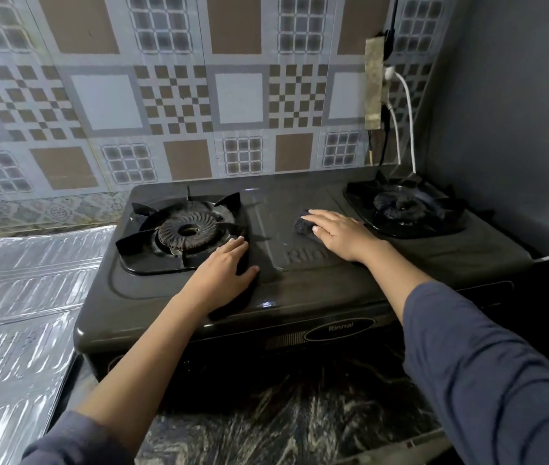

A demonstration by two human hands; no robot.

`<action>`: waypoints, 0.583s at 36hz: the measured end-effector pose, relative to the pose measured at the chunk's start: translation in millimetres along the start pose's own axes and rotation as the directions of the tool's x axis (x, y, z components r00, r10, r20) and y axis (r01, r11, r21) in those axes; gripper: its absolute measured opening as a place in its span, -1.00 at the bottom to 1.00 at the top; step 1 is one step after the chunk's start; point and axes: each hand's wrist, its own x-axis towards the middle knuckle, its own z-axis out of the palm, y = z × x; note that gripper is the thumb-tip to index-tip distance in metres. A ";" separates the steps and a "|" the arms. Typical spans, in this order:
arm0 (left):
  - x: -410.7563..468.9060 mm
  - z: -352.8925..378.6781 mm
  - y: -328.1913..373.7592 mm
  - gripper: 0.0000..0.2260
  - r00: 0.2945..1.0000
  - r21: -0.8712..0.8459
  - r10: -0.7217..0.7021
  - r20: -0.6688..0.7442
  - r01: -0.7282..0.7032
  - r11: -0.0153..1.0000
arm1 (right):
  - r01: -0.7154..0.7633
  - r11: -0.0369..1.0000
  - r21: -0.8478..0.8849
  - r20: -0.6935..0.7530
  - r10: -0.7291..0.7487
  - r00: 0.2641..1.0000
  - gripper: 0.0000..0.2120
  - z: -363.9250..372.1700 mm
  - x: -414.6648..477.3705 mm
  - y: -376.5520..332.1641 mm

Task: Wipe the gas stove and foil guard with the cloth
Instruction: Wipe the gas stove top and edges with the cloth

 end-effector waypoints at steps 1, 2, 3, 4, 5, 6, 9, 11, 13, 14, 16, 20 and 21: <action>-0.2 0.8 0.3 -0.44 1.000 -0.001 -0.002 -0.004 0.002 1.000 | -0.015 1.000 -0.007 0.004 0.015 1.000 -0.60 -0.6 5.6 1.1; -0.2 1.4 0.5 -0.44 1.000 -0.001 -0.003 -0.008 0.003 1.000 | -0.028 1.000 -0.014 0.008 0.028 1.000 -0.60 -0.8 11.3 1.9; -0.4 1.7 0.4 -0.44 1.000 -0.001 -0.005 -0.012 0.005 1.000 | -0.040 0.999 -0.019 0.011 0.040 0.999 -0.59 -1.0 16.9 2.9; -0.5 2.0 0.0 -0.44 1.000 -0.001 -0.008 -0.015 0.008 1.000 | -0.053 0.998 -0.020 0.010 0.053 0.999 -0.59 -0.9 22.2 3.4; -0.5 2.1 -0.5 -0.44 1.000 -0.002 -0.010 -0.016 0.010 1.000 | -0.070 0.997 -0.017 0.005 0.071 0.997 -0.59 -0.7 26.9 3.8; -0.5 2.2 -0.9 -0.44 1.000 -0.005 -0.012 -0.016 0.012 1.000 | -0.091 0.996 -0.012 -0.002 0.091 0.996 -0.58 -1.0 30.8 4.1; -1.0 1.5 0.2 -0.44 1.000 -0.010 -0.021 -0.012 0.021 1.000 | -0.157 0.988 -0.003 -0.031 0.157 0.987 -0.58 -2.2 37.9 5.0; -1.5 0.9 1.5 -0.44 1.000 -0.010 -0.026 -0.010 0.026 1.000 | -0.195 0.981 0.003 -0.047 0.195 0.980 -0.57 -3.7 40.2 5.2; -1.6 0.4 2.3 -0.44 0.999 -0.008 -0.032 -0.002 0.032 0.999 | -0.233 0.972 0.023 -0.062 0.234 0.970 -0.57 -4.4 41.8 4.5; -1.5 0.1 2.6 -0.44 0.999 -0.006 -0.034 0.002 0.034 0.999 | -0.254 0.966 0.036 -0.068 0.256 0.964 -0.57 -4.8 42.1 3.7; -1.8 -0.5 2.8 -0.44 0.999 -0.002 -0.040 0.009 0.040 0.999 | -0.304 0.951 0.056 -0.078 0.308 0.948 -0.57 -4.7 42.1 0.9; -2.0 -0.7 2.8 -0.44 0.999 0.004 -0.039 0.016 0.039 0.999 | -0.403 0.914 0.051 -0.125 0.407 0.905 -0.56 -2.3 36.7 -4.9; -1.9 -0.5 2.4 -0.44 0.999 0.005 -0.035 0.015 0.035 0.999 | -0.419 0.906 0.051 -0.133 0.422 0.897 -0.56 -1.3 33.9 -6.2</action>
